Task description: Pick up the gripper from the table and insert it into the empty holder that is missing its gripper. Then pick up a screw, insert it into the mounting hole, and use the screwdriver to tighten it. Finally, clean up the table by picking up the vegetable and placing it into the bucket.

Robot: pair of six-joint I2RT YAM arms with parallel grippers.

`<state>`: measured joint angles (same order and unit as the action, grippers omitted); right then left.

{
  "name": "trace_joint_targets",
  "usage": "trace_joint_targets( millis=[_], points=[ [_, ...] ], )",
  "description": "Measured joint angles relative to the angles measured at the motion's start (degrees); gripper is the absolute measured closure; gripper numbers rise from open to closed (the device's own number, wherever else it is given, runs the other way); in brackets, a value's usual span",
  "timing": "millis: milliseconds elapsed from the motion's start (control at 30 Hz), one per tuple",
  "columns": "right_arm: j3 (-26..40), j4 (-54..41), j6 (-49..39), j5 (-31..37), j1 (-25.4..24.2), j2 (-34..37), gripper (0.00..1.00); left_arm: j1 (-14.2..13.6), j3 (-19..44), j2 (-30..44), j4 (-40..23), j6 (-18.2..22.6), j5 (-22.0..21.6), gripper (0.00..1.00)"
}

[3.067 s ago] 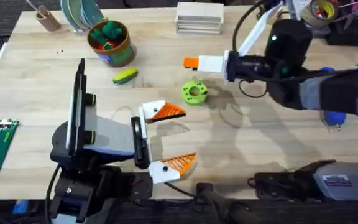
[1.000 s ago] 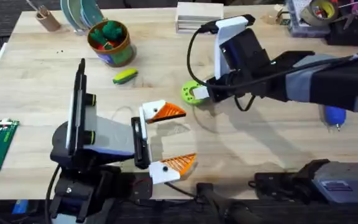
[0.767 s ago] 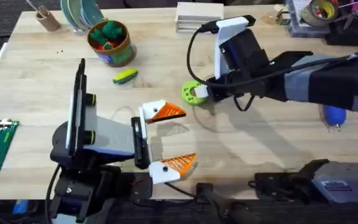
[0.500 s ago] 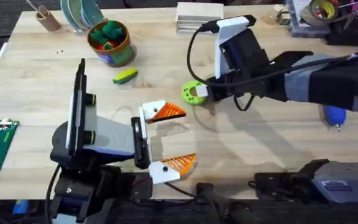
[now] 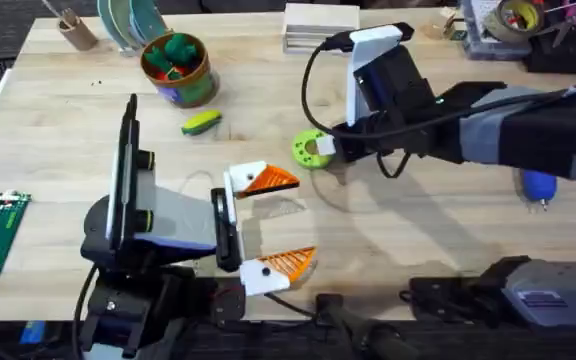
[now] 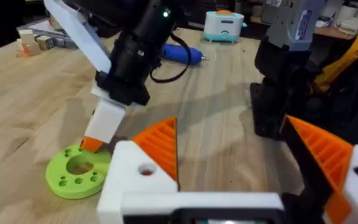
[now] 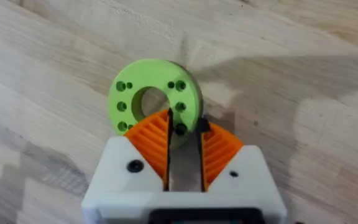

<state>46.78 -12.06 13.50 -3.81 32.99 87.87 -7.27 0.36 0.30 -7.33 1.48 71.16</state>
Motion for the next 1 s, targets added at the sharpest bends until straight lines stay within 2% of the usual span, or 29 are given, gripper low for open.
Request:
trace_joint_targets(
  millis=[633, 833, 1000],
  points=[
    [0.15, -0.21, 0.0, 0.43, 0.0, -0.07, 0.95, 0.0, 0.0, 0.0, 0.0, 0.01, 0.0, 0.009],
    [0.39, -0.88, 0.0, 0.6, 0.0, -0.08, 0.969, 0.0, 0.0, 0.0, 0.0, 0.0, 0.0, 0.008],
    [2.8, -6.78, -0.13, 2.63, 0.0, -0.08, 0.985, 0.0, 0.0, 0.0, 0.0, 0.0, 0.0, 0.008]
  ],
)
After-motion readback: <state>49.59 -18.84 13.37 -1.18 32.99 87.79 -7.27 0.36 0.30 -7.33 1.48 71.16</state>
